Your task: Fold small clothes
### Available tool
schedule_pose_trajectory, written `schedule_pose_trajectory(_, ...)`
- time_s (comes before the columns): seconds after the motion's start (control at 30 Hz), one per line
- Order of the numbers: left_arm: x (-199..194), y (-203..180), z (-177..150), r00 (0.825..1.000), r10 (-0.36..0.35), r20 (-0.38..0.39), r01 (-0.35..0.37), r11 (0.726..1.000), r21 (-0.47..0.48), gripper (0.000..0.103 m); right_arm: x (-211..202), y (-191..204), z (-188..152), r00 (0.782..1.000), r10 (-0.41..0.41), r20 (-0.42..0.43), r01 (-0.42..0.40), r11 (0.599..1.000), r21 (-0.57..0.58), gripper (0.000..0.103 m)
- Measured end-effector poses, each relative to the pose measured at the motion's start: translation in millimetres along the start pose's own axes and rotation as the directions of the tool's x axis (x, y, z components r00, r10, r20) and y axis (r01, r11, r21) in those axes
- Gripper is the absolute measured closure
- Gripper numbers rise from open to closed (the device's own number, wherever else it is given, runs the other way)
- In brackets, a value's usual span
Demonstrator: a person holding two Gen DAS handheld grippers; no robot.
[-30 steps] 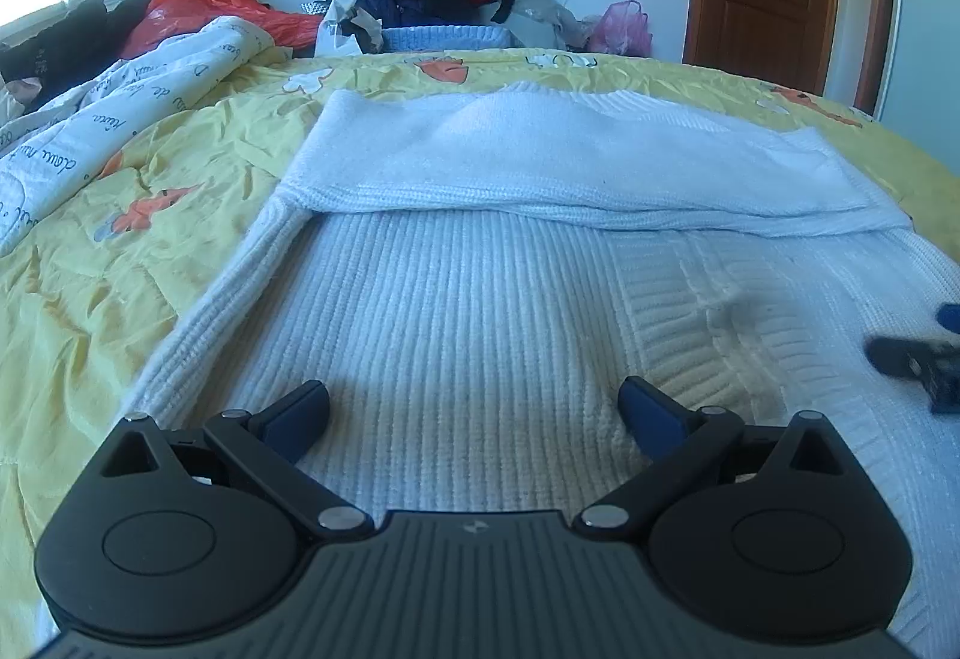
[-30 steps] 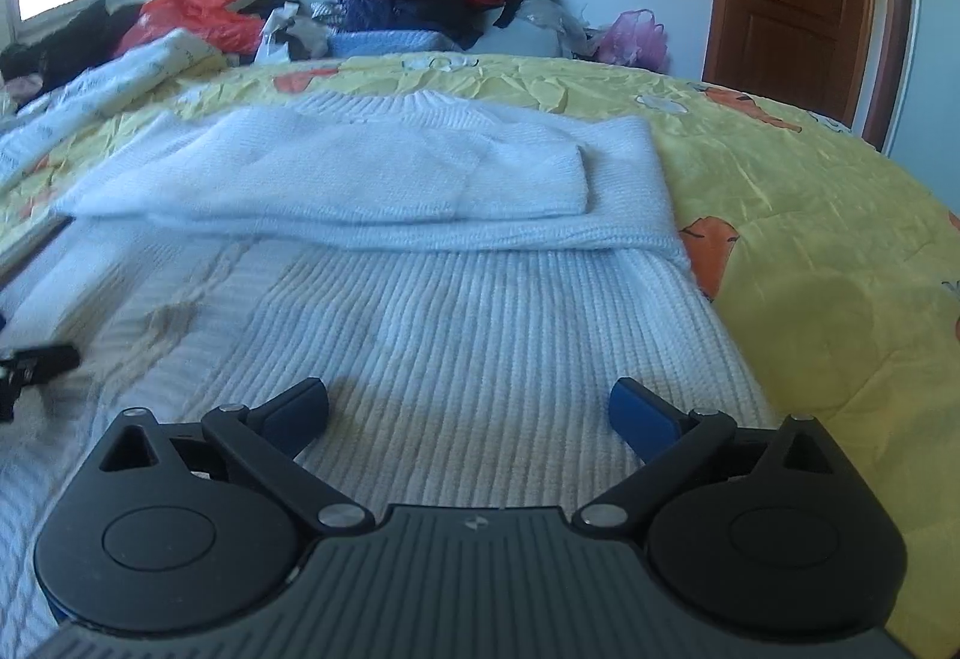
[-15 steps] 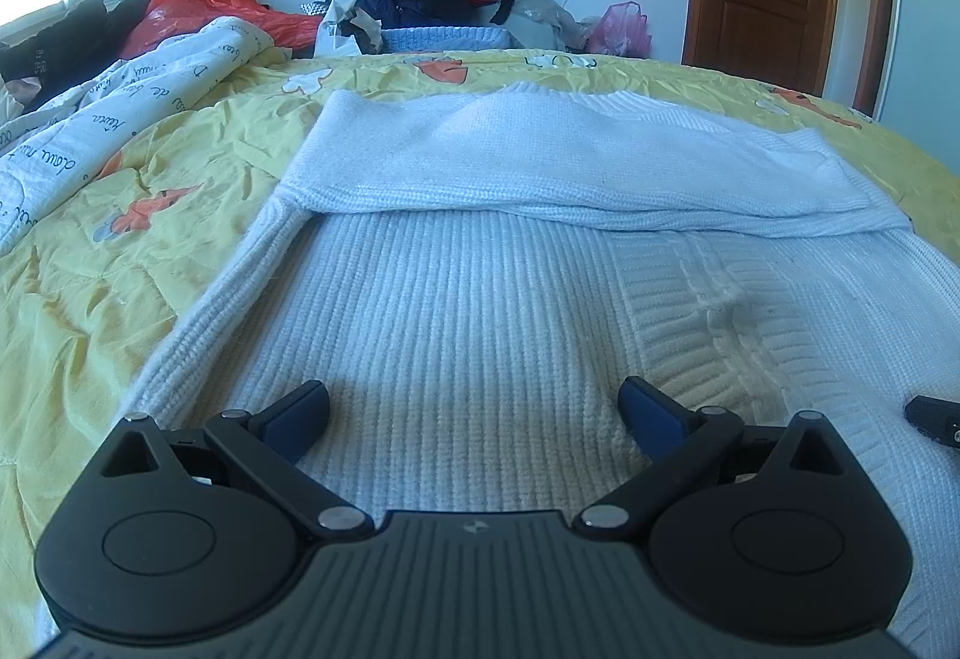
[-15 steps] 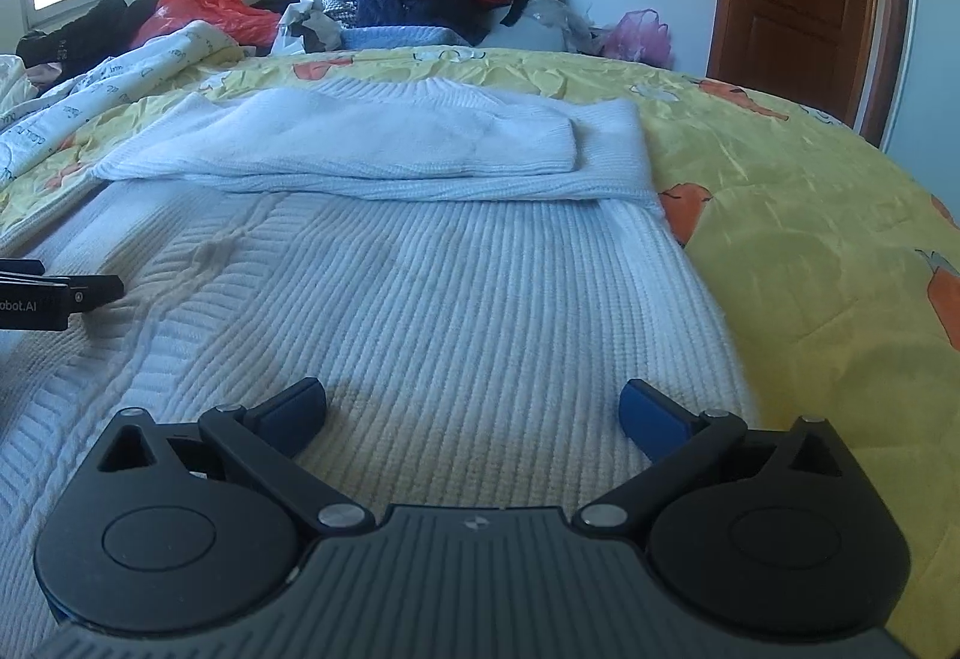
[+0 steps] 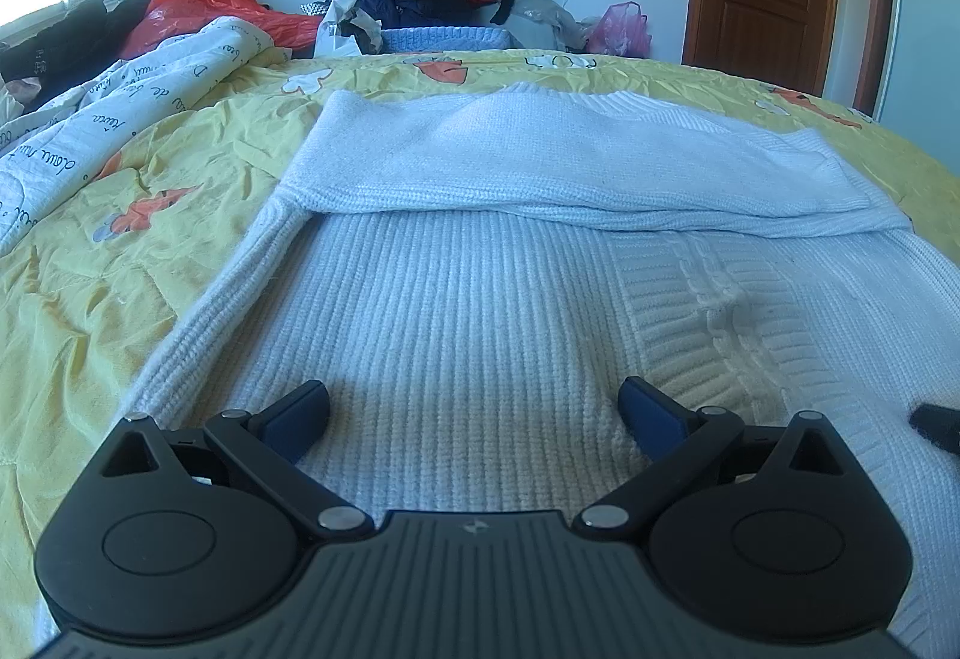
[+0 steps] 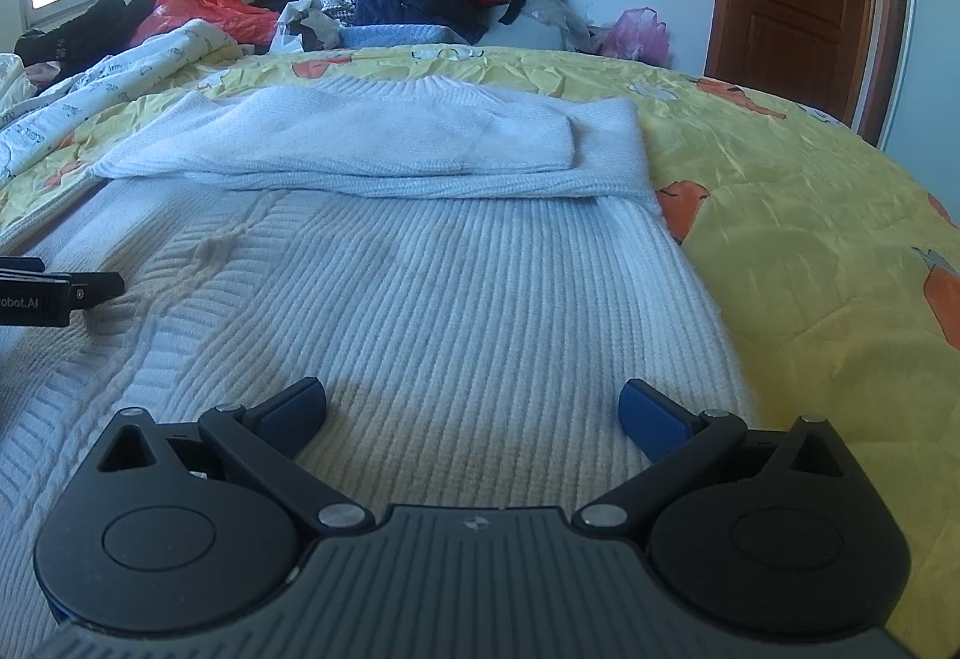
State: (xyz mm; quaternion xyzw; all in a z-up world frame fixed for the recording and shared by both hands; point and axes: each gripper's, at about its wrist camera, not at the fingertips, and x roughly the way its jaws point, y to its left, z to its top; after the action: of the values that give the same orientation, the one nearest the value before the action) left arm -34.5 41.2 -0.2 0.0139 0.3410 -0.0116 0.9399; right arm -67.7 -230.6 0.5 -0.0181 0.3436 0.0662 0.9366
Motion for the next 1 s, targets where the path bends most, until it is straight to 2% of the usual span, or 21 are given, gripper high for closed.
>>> schedule_pose_trajectory(0.43, -10.1, -2.3, -2.1, 1.000, 0.017, -0.011, -0.017, 1.000, -0.007, 0.000, -15.1, -3.2, -12.0, 1.000, 0.012, 0.011, -0.012, 1.000, 0.010, 0.002)
schedule_pose_trajectory(0.57, -24.7, -0.9, -14.1, 1.000, 0.011, -0.008, -0.012, 0.999, -0.033, 0.000, -15.2, -3.6, -12.0, 1.000, 0.016, 0.011, -0.016, 1.000, 0.010, 0.002)
schedule_pose_trajectory(0.63, -31.2, -3.8, -20.7, 1.000, 0.022, -0.007, -0.022, 1.000, 0.012, 0.000, -15.4, -3.4, -12.1, 1.000, 0.016, 0.012, -0.016, 1.000, 0.009, 0.002)
schedule_pose_trajectory(0.73, -42.0, -1.4, -28.7, 1.000, 0.015, -0.006, -0.015, 1.000, 0.017, 0.000, -17.8, -2.8, -12.7, 1.000, 0.010, 0.009, -0.010, 1.000, 0.004, 0.002)
schedule_pose_trajectory(1.0, -58.6, 1.5, -48.3, 1.000, 0.007, 0.023, -0.008, 1.000, 0.020, 0.000, -45.2, -2.9, -37.7, 0.999, 0.027, 0.032, -0.026, 0.999, -0.024, 0.002)
